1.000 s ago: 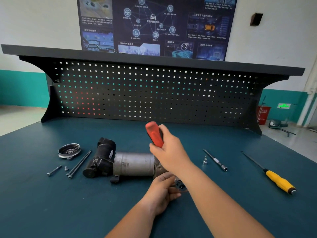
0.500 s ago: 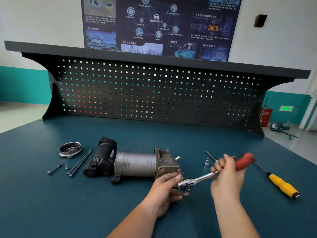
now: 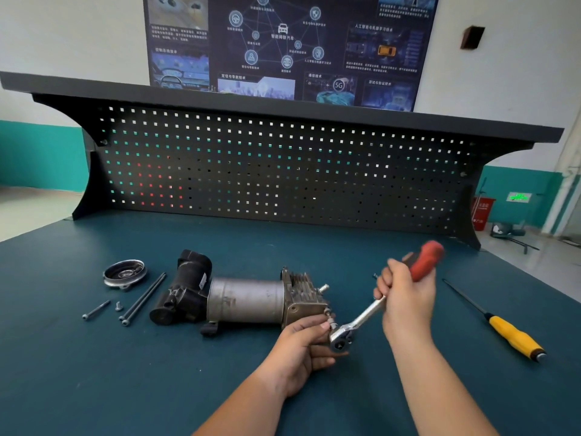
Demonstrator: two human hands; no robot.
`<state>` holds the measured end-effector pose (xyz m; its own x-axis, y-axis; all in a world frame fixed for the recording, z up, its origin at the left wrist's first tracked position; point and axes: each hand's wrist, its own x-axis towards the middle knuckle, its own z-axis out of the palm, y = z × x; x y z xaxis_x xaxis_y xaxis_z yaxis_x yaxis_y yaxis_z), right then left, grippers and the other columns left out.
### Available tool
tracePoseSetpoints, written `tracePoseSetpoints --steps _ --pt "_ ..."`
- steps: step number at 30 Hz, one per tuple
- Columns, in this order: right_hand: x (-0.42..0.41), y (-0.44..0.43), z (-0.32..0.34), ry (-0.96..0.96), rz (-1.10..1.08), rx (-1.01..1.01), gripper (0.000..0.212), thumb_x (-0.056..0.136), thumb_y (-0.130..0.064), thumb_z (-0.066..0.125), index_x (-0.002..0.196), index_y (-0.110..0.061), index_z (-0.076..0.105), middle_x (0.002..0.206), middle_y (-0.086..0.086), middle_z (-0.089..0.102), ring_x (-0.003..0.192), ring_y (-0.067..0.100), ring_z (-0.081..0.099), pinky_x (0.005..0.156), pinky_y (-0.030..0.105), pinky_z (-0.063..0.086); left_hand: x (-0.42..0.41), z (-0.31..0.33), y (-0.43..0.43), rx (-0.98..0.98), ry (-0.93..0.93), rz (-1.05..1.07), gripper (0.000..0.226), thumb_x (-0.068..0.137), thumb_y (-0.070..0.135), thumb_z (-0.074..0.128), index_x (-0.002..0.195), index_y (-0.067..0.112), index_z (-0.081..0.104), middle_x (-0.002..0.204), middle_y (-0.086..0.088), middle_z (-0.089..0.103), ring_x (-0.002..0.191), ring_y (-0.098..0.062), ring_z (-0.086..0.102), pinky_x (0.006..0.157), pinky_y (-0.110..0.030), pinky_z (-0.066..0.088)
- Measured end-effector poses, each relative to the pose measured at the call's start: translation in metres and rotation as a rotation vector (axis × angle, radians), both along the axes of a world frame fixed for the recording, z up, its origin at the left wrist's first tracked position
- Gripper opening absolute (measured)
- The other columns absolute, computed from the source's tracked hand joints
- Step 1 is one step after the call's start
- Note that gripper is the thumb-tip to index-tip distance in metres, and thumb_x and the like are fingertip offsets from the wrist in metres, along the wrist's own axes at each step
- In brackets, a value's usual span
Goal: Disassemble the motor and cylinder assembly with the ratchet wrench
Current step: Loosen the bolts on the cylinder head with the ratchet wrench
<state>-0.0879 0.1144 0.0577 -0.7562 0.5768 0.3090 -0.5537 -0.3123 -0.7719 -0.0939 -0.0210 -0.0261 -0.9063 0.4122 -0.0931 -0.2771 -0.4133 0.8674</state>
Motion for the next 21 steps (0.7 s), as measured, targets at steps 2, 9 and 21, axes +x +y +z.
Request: tracePoseSetpoints --steps 2,9,21 --pt "0.0 -0.01 0.012 0.014 0.075 0.216 0.029 0.088 0.006 0.049 0.083 -0.021 0.04 0.045 -0.011 0.04 0.036 0.006 0.034 0.036 0.021 0.031 0.0 0.0 0.0 -0.007 0.014 -0.013 0.024 0.092 0.01 0.053 0.114 0.005 0.058 0.078 -0.009 0.073 0.06 -0.022 0.071 0.04 -0.018 0.048" --pt "0.005 -0.07 0.016 0.097 0.227 1.242 0.025 0.076 -0.02 0.057 0.083 -0.039 0.043 0.054 -0.018 0.045 0.047 0.005 0.037 0.049 0.02 0.029 0.0 -0.002 0.002 -0.083 0.063 -0.028 0.017 0.094 0.003 0.045 0.09 0.007 0.061 0.072 -0.007 0.066 0.057 -0.018 0.069 0.048 -0.021 0.05" --pt "0.006 -0.049 0.018 0.034 0.143 0.79 0.028 0.081 -0.005 0.062 0.081 -0.03 0.05 0.055 -0.01 0.04 0.046 0.009 0.036 0.047 0.023 0.035 0.001 0.002 0.004 -0.058 0.034 0.034 0.011 0.094 0.009 0.053 0.102 0.008 0.061 0.079 -0.009 0.071 0.055 -0.022 0.069 0.041 -0.019 0.048"
